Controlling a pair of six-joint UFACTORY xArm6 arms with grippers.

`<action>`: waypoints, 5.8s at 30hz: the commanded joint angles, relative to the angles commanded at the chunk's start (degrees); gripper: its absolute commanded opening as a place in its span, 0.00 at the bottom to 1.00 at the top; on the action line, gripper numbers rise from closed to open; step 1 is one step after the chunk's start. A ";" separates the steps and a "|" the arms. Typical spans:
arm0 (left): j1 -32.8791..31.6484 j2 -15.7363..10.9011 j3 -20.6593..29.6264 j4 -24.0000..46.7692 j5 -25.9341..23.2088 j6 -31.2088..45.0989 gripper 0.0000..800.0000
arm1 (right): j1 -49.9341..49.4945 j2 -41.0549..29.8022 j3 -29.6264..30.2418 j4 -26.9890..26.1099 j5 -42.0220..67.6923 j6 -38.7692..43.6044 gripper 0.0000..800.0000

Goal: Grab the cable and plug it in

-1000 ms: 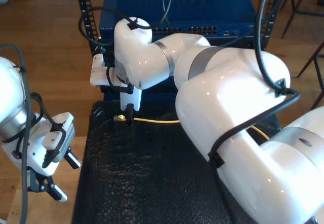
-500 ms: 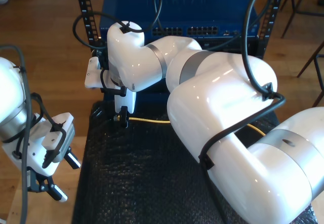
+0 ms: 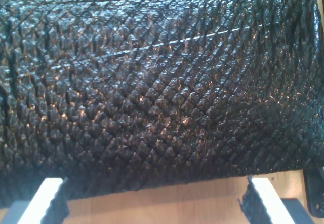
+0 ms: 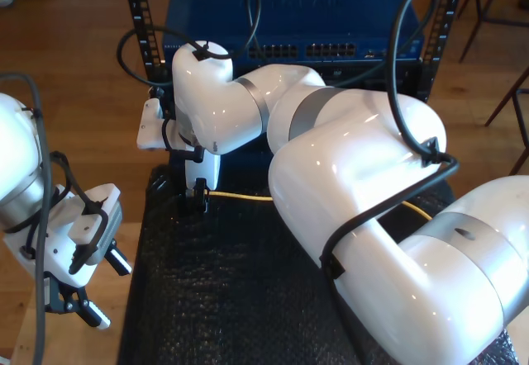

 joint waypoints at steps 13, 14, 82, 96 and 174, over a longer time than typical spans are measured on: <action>-0.09 0.00 0.09 0.00 0.00 0.00 1.00 | 0.18 0.44 0.18 -0.97 -0.09 0.88 0.63; -0.09 0.00 0.09 0.00 0.00 0.00 1.00 | 0.26 0.53 0.18 -1.49 -0.09 0.97 0.61; 0.00 1.41 -0.44 0.00 0.00 0.00 1.00 | 1.58 0.26 0.18 -7.74 -0.18 3.34 0.02; -0.26 1.49 -0.79 -0.79 0.26 -0.35 1.00 | -0.44 -5.36 1.41 -7.30 6.68 3.16 0.01; -25.14 4.13 -24.35 -36.40 4.40 -18.81 1.00 | -27.69 -63.56 34.99 24.70 27.43 -25.85 0.01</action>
